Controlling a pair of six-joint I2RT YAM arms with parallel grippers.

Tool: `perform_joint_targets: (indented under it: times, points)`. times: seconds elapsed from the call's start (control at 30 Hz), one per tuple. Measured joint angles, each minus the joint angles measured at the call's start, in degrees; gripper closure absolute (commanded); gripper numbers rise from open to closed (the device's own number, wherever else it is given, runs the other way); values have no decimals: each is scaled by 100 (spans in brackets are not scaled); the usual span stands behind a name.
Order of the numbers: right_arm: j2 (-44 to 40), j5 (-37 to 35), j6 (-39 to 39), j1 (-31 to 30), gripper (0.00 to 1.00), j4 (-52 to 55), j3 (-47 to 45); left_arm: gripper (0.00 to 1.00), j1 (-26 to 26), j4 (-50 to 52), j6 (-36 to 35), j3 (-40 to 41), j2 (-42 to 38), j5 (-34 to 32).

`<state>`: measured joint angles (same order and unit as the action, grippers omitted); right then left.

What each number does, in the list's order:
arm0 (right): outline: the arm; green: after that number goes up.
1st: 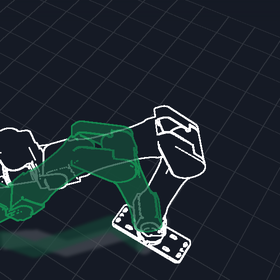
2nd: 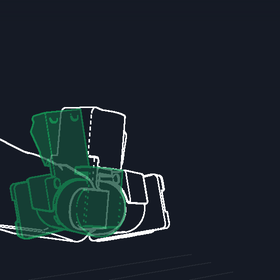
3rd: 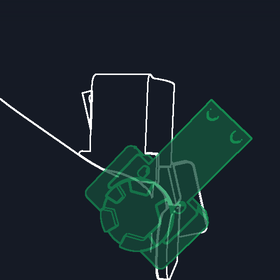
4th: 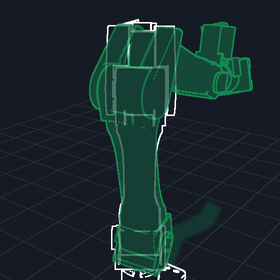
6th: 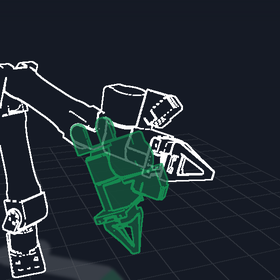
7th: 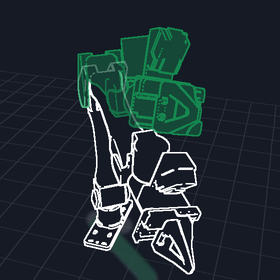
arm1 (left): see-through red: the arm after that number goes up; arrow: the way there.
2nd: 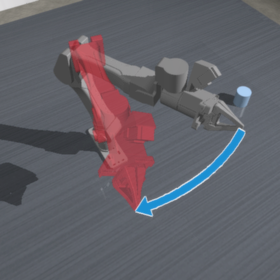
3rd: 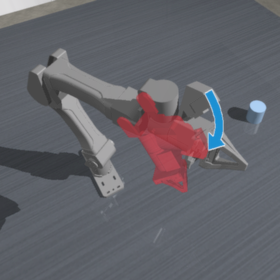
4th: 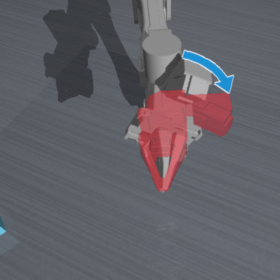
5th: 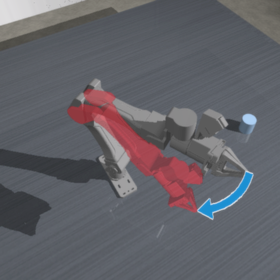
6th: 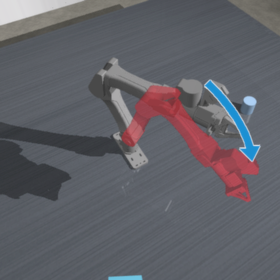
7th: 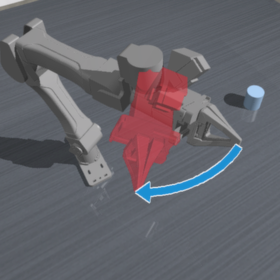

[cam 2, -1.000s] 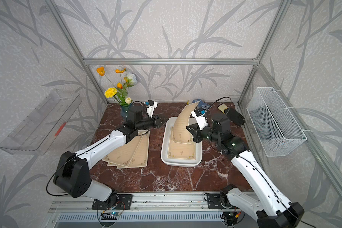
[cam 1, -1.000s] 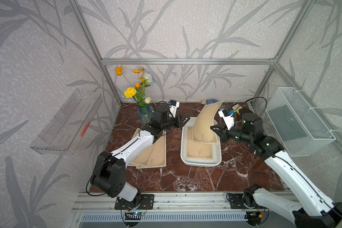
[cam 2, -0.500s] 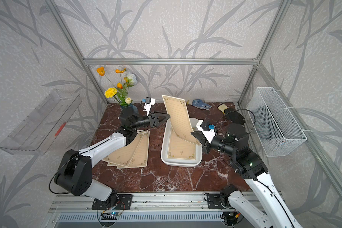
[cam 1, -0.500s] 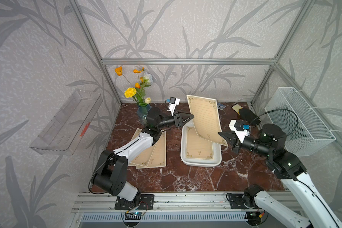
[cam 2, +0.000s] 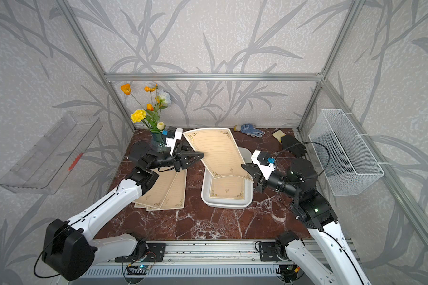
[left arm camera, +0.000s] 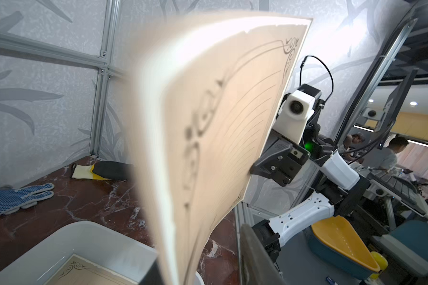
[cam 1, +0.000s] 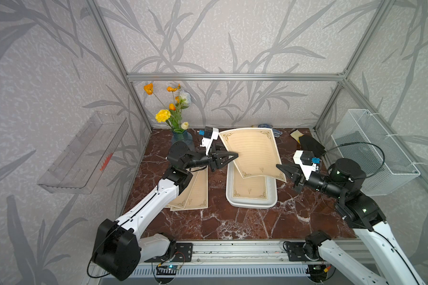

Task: Take out the stationery paper from the storage box
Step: Pick up the stationery paper from the storage box.

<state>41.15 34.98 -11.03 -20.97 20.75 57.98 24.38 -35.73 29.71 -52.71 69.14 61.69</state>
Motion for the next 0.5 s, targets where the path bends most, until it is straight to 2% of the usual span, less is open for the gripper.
perform_joint_targets:
  times: [0.27,0.5]
  points:
    - [-197,420,525,186,100,-494,-153,72,4,1110,-745,-37,-470,-17]
    - [-367,704,1543,186,100,-1832,-841,72,4,1663,-1113,-37,-1108,-214]
